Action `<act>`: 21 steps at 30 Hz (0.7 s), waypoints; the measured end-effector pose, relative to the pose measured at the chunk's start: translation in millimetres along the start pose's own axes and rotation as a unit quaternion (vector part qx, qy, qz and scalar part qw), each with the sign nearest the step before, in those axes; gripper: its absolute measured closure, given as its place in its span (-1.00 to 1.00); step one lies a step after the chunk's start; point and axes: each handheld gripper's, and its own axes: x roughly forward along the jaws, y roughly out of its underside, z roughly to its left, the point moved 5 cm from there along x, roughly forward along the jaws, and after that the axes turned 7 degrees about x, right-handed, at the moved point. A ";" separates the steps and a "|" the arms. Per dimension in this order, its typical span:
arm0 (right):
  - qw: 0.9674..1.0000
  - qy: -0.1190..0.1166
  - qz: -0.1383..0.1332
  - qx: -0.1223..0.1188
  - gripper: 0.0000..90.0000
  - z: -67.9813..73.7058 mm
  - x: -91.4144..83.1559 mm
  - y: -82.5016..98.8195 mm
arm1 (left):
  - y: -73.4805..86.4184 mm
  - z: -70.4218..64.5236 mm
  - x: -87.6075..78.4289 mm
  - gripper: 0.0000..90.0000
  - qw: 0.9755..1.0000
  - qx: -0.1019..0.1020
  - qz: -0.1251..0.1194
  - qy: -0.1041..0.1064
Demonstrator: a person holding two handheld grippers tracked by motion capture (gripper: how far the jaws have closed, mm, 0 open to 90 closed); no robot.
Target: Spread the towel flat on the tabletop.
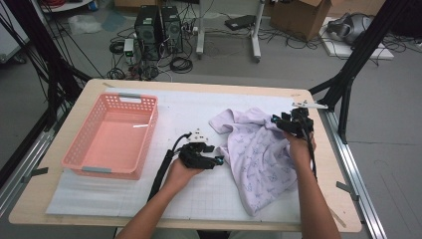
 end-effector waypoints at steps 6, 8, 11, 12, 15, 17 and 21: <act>0.999 -0.004 0.015 -0.045 0.11 1.5 -45.0 41.6 | -1.4 -22.6 22.8 -0.04 0.999 0.011 0.019 0.033; 0.999 -0.010 0.017 -0.051 0.10 -0.7 -57.9 56.4 | -0.3 -31.0 29.5 -0.04 0.998 0.016 0.031 0.045; 0.998 -0.031 0.031 -0.047 0.05 -1.8 -75.3 78.2 | 1.4 -44.3 37.9 0.01 0.997 0.030 0.045 0.058; 0.997 -0.043 0.037 -0.049 0.05 0.1 -80.1 85.2 | 2.7 -47.7 40.6 0.08 0.996 0.038 0.052 0.053; 0.993 -0.096 0.048 -0.054 0.03 10.0 -89.3 102.0 | 5.3 -52.6 42.4 0.61 0.995 0.056 0.064 0.043; 0.990 -0.099 0.070 -0.070 0.03 15.6 -89.5 110.9 | 5.7 -53.2 39.7 0.87 0.995 0.062 0.062 0.039; 0.984 -0.119 0.108 -0.074 0.33 23.8 -83.5 129.1 | 7.8 -50.2 22.4 0.91 0.997 0.056 0.045 0.031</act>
